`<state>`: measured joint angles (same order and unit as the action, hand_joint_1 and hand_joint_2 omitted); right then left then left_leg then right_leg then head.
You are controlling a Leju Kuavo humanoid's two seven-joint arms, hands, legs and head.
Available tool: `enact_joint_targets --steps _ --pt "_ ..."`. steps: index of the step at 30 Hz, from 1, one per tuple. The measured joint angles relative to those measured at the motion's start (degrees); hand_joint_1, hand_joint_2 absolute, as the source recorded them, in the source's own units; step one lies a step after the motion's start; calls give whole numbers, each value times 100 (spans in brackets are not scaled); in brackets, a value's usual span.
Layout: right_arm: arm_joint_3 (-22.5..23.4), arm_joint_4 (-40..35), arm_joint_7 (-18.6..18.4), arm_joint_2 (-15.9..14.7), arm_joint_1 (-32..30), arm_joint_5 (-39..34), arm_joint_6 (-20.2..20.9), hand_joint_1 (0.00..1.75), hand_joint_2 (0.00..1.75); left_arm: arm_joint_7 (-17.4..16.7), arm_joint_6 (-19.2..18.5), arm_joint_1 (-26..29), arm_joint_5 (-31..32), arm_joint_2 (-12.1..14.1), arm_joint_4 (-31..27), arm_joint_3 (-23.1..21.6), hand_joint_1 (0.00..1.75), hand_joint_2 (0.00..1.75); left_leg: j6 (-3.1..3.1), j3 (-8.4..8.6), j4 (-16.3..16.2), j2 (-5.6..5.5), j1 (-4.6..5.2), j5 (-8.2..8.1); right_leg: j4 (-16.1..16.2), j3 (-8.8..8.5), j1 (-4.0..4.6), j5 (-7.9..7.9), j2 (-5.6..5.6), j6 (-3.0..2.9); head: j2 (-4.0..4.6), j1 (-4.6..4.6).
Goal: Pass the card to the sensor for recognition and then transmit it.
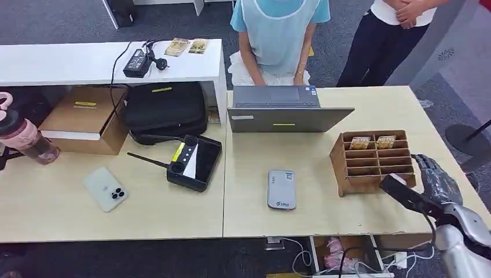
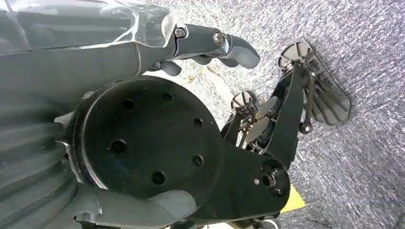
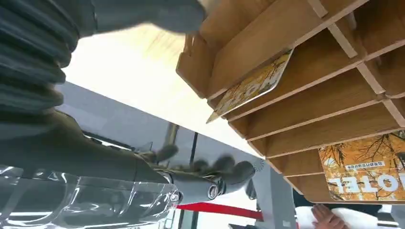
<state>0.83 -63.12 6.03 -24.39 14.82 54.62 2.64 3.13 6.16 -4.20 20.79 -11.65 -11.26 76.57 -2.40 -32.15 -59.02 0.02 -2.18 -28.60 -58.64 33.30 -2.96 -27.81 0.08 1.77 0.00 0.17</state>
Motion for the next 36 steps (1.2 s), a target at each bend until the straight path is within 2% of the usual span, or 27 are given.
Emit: enact_joint_targets --steps 6,8,11,15,16,25,36 --pt "15 4 17 -2 5 -2 11 166 175 2 0 0 2 0 -2 0 0 175 0 -1 0 -1 0 0 0 0 0 0 -1 0 0 0" --pt "15 4 24 -2 19 -2 9 148 175 2 4 0 0 0 -2 0 0 175 0 -1 0 -1 0 0 0 -1 0 0 -2 0 0 0" --pt "13 4 35 0 25 9 9 143 175 0 17 0 -11 0 -2 0 0 175 0 -3 0 -2 0 0 0 -1 0 0 -4 0 0 0" --pt "4 7 35 4 26 61 0 145 175 2 28 0 -26 -2 -2 0 0 175 0 -3 0 -2 0 0 -1 -1 0 0 -3 0 0 0" --pt "0 9 28 7 30 77 -2 152 175 0 35 0 -28 -2 -2 0 0 175 0 -3 0 -2 0 0 -1 -1 0 0 -3 0 0 0" --pt "-20 59 33 22 103 105 -15 169 175 0 48 0 -31 -4 -2 0 0 175 0 -3 0 -2 0 0 -1 -2 0 0 -3 0 0 0" --pt "17 63 317 22 342 -107 -273 175 175 24 13 -1 -31 -7 -2 0 0 175 0 -3 0 -1 0 0 -1 -1 0 0 -2 0 0 0"
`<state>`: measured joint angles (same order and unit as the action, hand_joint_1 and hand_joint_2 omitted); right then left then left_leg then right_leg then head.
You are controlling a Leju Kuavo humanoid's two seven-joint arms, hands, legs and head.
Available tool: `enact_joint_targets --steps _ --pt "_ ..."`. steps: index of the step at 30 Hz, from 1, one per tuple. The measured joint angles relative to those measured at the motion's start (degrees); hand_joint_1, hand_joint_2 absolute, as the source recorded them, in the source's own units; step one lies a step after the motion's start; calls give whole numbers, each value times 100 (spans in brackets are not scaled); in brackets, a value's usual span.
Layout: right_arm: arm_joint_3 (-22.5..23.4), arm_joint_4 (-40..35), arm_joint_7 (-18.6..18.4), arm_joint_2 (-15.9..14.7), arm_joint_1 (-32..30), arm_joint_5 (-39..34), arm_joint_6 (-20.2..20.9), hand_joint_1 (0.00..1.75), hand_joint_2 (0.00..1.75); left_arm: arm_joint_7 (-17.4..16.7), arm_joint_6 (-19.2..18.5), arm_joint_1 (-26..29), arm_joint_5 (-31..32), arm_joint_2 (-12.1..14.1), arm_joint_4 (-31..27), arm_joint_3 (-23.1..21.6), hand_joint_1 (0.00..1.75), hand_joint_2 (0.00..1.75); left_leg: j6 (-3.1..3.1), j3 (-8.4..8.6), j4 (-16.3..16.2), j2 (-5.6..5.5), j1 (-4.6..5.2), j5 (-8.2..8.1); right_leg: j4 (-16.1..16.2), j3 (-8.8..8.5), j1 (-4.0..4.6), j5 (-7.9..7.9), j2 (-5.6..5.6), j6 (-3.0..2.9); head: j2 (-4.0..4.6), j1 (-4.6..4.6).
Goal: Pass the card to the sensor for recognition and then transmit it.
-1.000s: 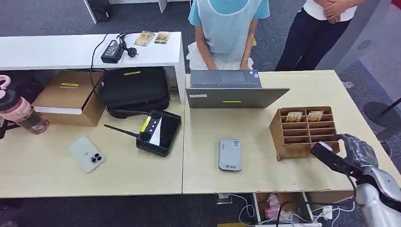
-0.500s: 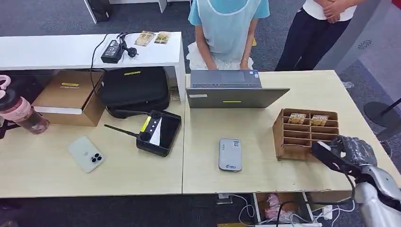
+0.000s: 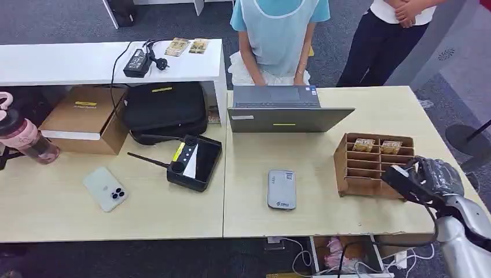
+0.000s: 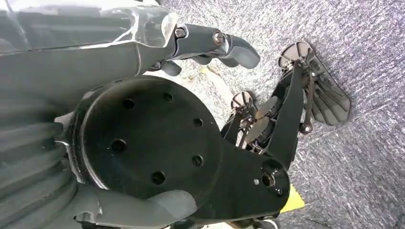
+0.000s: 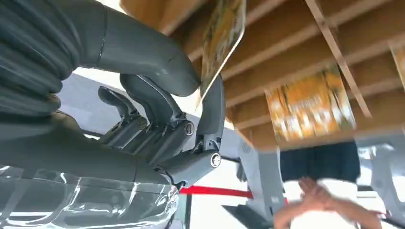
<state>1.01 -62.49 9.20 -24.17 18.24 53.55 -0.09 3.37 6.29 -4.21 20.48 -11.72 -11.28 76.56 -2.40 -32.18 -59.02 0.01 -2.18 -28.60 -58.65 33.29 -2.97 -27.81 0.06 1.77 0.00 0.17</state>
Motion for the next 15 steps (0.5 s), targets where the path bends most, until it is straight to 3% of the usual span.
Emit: enact_joint_targets --steps 15 --pt "155 -78 83 98 328 -7 -361 175 175 35 -28 -4 33 -17 0 0 0 175 0 1 0 -2 0 0 0 1 0 0 -2 0 0 -2"
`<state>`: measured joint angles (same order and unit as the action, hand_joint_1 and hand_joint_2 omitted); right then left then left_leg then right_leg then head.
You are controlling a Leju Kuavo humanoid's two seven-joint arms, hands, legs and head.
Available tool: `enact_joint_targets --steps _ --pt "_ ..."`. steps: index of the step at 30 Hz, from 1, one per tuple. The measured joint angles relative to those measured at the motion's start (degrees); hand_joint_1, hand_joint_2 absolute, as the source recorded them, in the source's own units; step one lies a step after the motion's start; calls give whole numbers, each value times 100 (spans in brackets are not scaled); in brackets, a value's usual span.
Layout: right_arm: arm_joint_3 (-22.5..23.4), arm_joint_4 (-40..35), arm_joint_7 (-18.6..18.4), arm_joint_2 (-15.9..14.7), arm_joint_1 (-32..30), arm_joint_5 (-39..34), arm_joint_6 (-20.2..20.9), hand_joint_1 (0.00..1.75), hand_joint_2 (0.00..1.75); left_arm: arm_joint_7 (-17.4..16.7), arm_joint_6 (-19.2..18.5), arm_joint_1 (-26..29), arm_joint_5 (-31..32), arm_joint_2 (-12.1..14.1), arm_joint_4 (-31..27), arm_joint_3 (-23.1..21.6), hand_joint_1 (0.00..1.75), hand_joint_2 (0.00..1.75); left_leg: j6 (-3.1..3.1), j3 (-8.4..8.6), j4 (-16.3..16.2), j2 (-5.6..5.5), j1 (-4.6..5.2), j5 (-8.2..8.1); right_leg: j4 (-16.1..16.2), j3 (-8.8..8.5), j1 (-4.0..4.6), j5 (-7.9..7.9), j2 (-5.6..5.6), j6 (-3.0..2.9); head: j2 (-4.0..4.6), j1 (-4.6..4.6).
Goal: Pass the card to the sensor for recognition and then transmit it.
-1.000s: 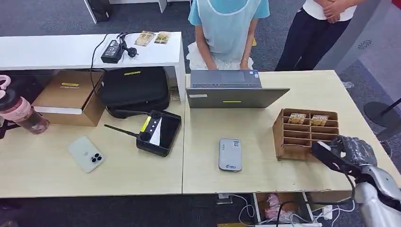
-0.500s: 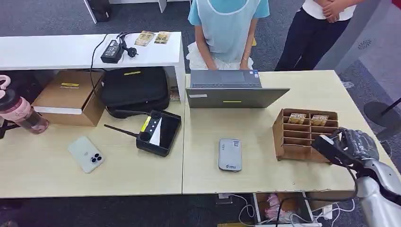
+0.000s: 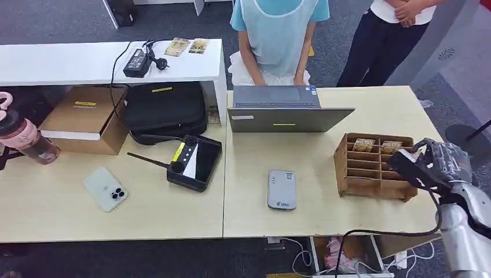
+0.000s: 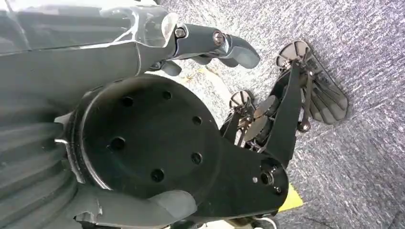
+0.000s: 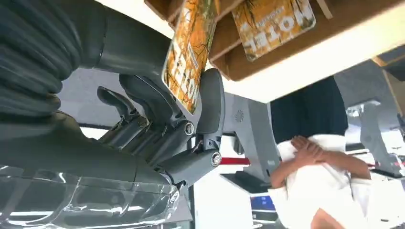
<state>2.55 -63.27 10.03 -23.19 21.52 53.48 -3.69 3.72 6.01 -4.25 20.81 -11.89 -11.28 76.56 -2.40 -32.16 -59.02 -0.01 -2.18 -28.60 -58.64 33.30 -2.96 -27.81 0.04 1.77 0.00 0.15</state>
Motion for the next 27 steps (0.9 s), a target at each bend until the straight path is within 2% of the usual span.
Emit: enact_joint_targets --steps 11,20,27 --pt "612 -650 182 -24 -242 -188 -114 175 175 0 -107 0 151 4 -39 -11 0 175 0 0 0 3 0 0 0 -1 0 0 3 0 0 2" --pt "577 -700 269 112 356 -13 -601 175 175 11 -142 -19 214 4 -42 -53 0 175 -3 1 0 1 0 5 -4 -3 0 4 1 -4 0 2" --pt "472 -735 157 300 703 122 -697 175 175 9 -243 -25 365 33 -42 -120 0 175 -3 -4 0 0 0 5 -4 -2 0 4 2 -4 0 2"
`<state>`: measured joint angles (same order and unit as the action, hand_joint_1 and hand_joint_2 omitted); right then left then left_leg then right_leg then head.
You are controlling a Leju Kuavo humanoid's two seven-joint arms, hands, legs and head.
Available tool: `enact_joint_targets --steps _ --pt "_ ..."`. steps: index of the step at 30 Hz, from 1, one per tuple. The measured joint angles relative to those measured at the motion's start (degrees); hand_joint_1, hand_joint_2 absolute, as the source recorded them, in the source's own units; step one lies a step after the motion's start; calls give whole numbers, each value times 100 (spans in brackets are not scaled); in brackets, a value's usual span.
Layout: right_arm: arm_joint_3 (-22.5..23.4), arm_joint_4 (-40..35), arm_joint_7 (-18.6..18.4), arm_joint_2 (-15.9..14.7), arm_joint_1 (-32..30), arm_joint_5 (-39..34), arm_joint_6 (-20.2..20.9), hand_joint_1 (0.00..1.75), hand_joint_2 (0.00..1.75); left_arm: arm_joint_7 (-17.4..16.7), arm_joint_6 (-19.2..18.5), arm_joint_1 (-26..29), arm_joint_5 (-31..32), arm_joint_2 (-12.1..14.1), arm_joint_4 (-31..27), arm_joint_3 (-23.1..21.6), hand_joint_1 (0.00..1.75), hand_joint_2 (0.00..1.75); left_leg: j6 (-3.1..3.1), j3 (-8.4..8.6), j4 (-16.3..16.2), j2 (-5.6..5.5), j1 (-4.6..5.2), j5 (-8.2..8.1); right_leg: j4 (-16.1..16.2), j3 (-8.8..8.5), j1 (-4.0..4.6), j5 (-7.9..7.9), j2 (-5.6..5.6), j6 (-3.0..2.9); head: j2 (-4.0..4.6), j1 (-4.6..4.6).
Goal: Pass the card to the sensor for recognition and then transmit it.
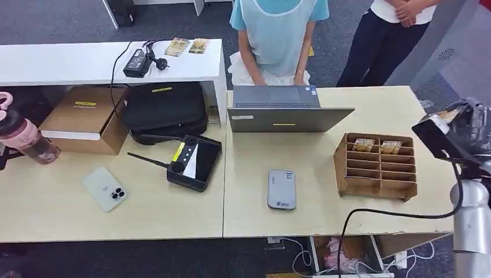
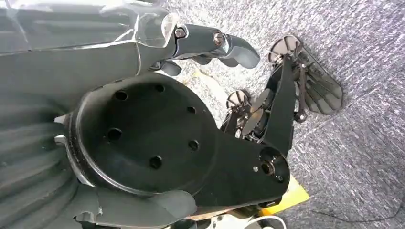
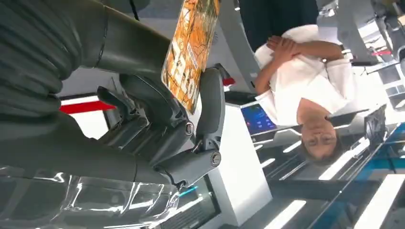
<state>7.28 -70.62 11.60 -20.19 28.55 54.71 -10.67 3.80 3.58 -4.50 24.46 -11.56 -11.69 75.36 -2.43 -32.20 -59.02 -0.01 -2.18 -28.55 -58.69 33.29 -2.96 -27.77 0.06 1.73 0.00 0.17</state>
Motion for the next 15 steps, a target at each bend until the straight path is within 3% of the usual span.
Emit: enact_joint_targets --steps 7,15 --pt "-326 374 -4 256 692 208 -138 175 175 -15 -33 -6 44 22 0 -79 0 175 -1 2 0 2 0 8 -3 1 0 4 0 1 0 2" --pt "-832 1295 -118 598 1768 354 -219 175 175 -31 -50 -13 103 52 0 -87 0 175 2 1 0 1 -1 14 -6 2 1 9 0 -2 0 0"
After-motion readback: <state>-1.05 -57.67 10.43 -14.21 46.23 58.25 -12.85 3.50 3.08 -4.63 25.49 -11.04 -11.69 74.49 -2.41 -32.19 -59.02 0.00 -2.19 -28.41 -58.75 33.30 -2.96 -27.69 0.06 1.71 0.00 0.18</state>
